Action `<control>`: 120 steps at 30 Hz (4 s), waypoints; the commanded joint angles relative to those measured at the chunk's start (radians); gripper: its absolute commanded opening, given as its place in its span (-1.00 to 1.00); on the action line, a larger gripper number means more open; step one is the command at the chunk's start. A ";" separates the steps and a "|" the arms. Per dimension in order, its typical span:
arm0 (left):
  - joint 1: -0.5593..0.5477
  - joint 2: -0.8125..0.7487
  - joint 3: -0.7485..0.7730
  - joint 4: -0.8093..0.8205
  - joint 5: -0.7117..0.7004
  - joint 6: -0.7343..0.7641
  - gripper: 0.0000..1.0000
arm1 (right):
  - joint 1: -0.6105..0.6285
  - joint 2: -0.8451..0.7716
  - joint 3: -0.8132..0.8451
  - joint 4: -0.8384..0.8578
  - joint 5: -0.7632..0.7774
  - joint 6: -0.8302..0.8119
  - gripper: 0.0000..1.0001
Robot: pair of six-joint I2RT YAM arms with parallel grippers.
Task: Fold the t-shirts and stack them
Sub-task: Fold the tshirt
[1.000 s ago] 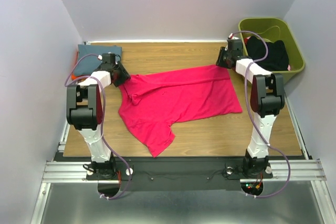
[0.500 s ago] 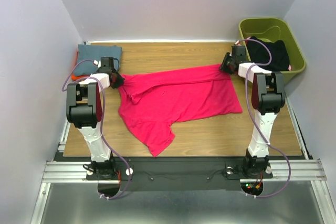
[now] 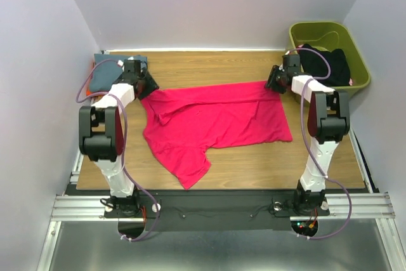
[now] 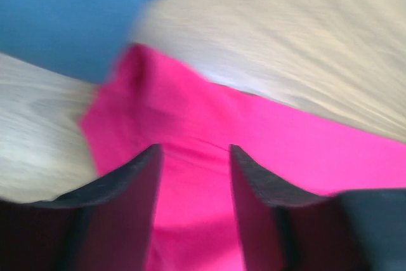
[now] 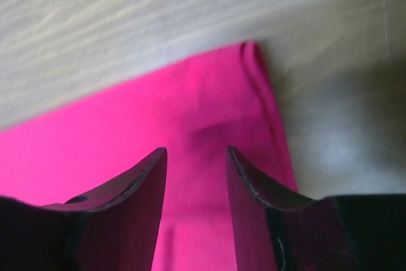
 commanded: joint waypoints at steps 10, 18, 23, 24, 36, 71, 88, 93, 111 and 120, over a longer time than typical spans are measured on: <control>-0.100 -0.582 -0.318 -0.142 -0.030 -0.001 0.02 | -0.025 -0.572 -0.412 -0.052 0.006 0.066 -0.10; -0.123 -0.656 -0.557 -0.115 0.032 -0.039 -0.18 | -0.027 -0.633 -0.601 -0.066 -0.014 0.118 -0.26; -0.111 -0.566 -0.614 -0.045 0.088 -0.057 -0.34 | -0.025 -0.623 -0.688 -0.068 0.093 0.118 -0.31; -0.107 -0.556 -0.640 -0.026 0.105 -0.070 -0.35 | -0.025 -0.627 -0.704 -0.069 0.118 0.126 -0.32; 0.021 -0.498 -0.688 -0.052 0.127 -0.022 -0.53 | -0.169 -0.676 -0.837 -0.120 0.166 0.175 -0.33; -0.199 -0.561 -0.580 -0.377 -0.073 -0.058 0.18 | -0.185 -0.936 -0.799 -0.296 -0.003 0.097 0.62; -0.202 -0.611 -0.409 -0.263 -0.058 -0.024 0.14 | -0.024 -0.785 -0.611 -0.221 -0.171 0.029 0.45; -0.203 -0.503 -0.399 -0.154 -0.004 -0.005 0.13 | 0.139 -0.664 -0.516 -0.125 -0.225 0.039 0.43; -0.203 -0.295 -0.300 -0.075 -0.029 0.068 -0.19 | 0.453 -0.238 -0.284 0.352 -0.397 0.108 0.20; -0.203 -0.286 -0.300 -0.118 -0.114 0.062 -0.03 | 0.548 -0.092 -0.164 0.425 -0.385 0.115 0.13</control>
